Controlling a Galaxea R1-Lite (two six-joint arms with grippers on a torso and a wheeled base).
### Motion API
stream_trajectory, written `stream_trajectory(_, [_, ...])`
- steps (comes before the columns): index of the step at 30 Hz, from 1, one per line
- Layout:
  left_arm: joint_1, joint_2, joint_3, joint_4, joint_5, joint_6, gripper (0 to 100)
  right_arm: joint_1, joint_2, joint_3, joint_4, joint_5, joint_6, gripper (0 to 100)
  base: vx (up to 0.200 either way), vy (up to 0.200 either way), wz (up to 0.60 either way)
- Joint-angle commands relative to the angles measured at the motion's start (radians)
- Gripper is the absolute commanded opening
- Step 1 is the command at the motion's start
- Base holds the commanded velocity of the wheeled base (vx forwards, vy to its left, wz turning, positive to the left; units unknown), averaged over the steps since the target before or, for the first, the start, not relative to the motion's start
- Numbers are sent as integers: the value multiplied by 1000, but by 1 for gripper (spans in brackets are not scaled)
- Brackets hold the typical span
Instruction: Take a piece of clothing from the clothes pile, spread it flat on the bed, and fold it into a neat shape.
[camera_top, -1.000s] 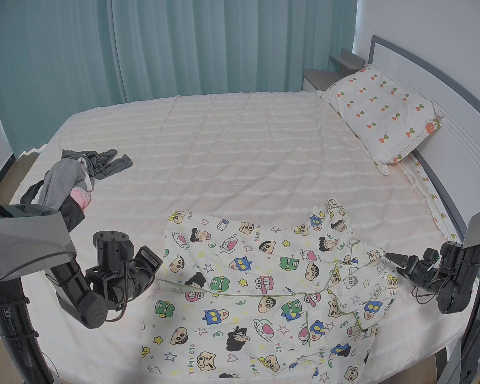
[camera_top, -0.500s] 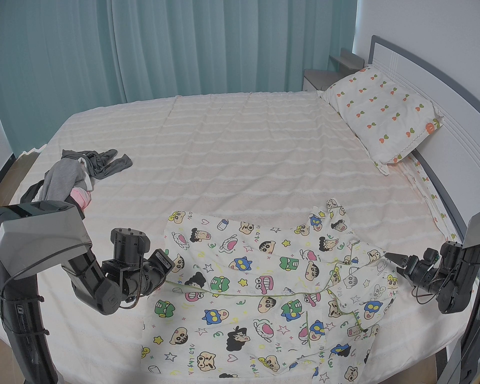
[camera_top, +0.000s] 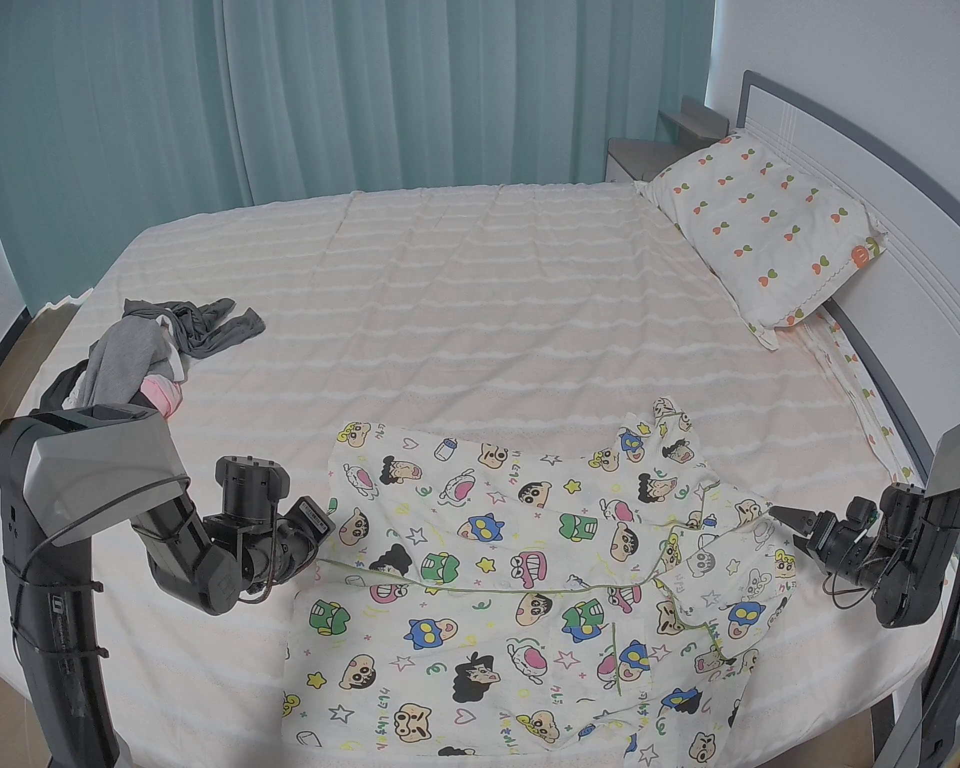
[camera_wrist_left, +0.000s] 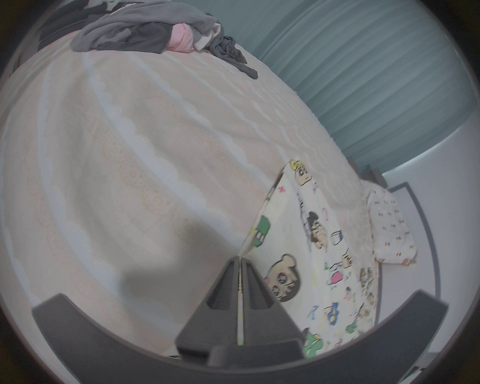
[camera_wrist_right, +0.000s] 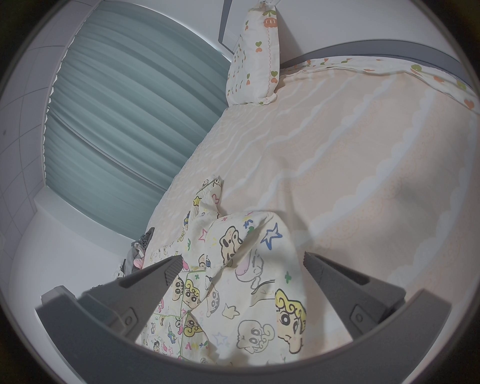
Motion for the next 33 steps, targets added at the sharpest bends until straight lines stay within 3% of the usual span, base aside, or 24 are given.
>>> stream_trajectory(1, [20,-7,-2,17,0,8,0,0,5,0,-9,0,-1,100,0,0,0])
stream_trajectory(11, [-15,-113,-25,20,6,-9,0,0,5,0,-9,0,-8,100,0,0,0])
stream_trajectory(22, [-58,22,-57,40,7,-3,0,0,5,0,-9,0,-8,100,0,0,0])
stream_trajectory(33, [-51,-16,-105,293,14,22,0,0,5,0,-9,0,-16,100,0,0,0])
